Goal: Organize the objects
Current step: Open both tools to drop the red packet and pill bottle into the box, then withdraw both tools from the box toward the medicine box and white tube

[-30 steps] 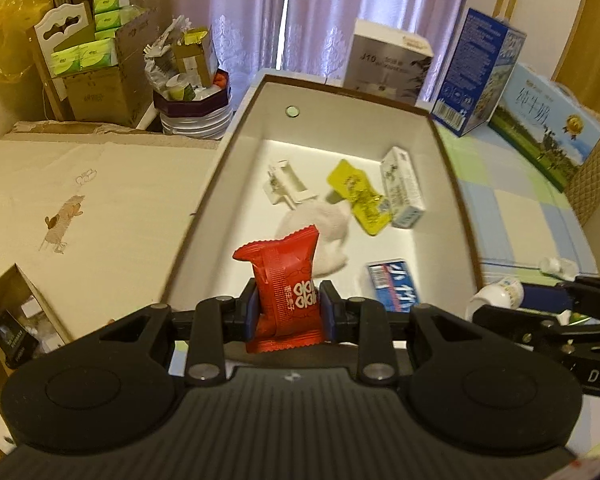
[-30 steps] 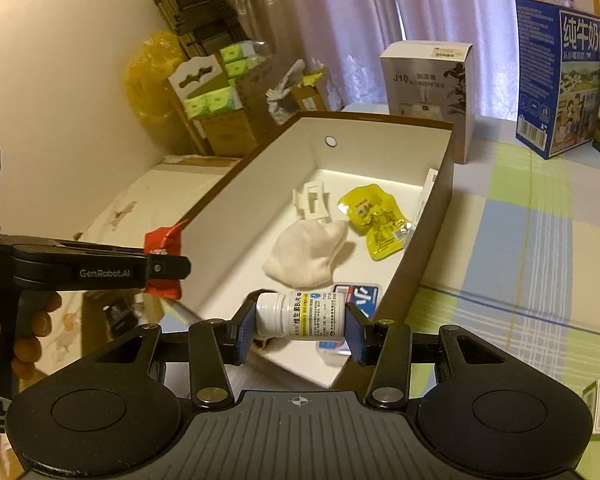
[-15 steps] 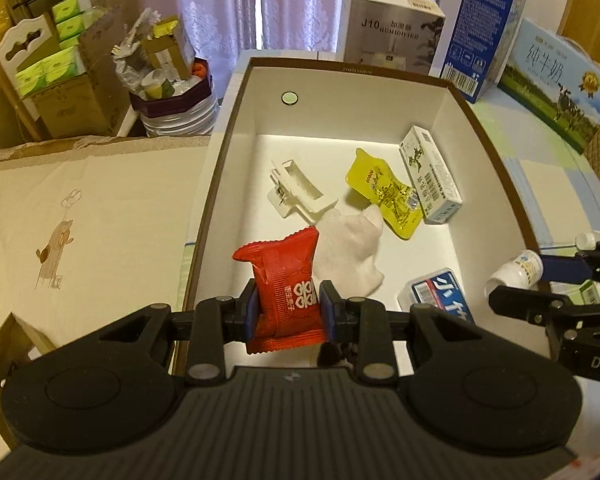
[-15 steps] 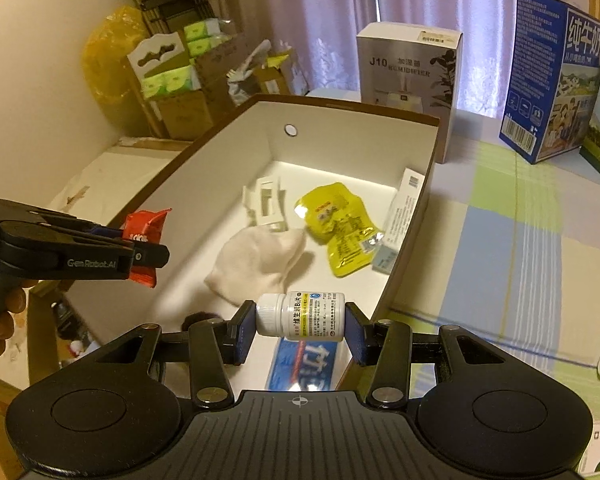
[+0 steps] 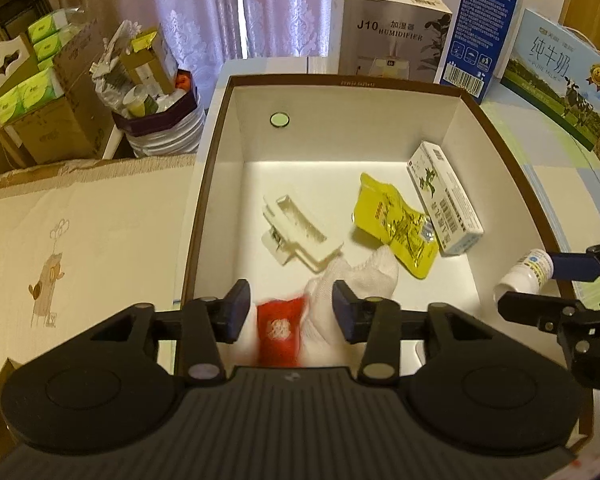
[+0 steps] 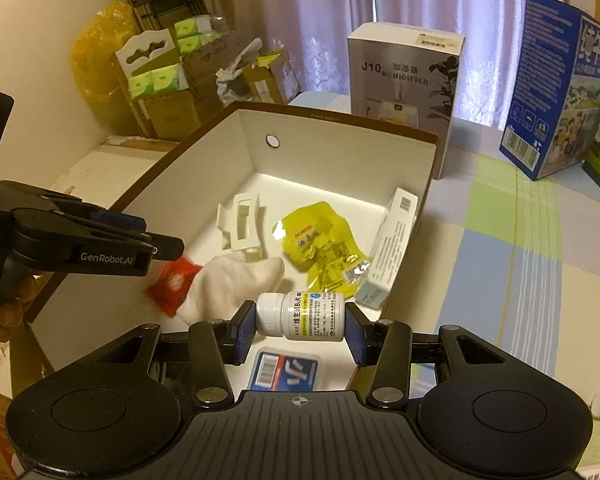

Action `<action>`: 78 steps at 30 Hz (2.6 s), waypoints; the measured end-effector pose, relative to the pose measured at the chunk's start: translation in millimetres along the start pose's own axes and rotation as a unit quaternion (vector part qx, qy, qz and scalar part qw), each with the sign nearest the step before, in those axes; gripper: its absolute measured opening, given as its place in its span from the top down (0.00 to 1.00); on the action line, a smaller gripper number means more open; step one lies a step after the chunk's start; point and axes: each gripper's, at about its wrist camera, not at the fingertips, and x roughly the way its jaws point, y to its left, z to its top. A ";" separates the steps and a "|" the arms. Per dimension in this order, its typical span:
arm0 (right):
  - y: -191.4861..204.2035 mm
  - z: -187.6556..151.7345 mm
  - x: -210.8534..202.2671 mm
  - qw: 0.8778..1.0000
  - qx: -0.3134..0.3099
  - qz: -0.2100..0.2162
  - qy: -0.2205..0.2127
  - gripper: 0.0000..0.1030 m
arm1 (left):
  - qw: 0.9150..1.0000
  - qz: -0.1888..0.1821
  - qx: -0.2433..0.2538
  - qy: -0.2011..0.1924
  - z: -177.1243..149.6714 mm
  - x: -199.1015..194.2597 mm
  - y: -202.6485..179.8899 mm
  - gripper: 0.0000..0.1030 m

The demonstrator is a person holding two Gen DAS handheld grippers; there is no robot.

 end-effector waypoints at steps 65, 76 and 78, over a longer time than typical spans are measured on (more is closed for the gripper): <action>5.6 -48.8 -84.0 0.997 0.073 0.027 -0.017 0.57 | 0.999 -0.027 -0.033 -0.018 -59.7 -104.7 -26.8 0.16; -2.2 -76.1 -108.7 0.996 0.085 0.029 -0.008 0.56 | 0.999 -0.041 -0.025 -0.007 -81.7 -119.2 -54.9 0.16; -5.4 -80.8 -112.9 0.996 0.086 0.029 -0.006 0.56 | 0.999 -0.043 -0.024 -0.005 -84.3 -120.9 -60.6 0.16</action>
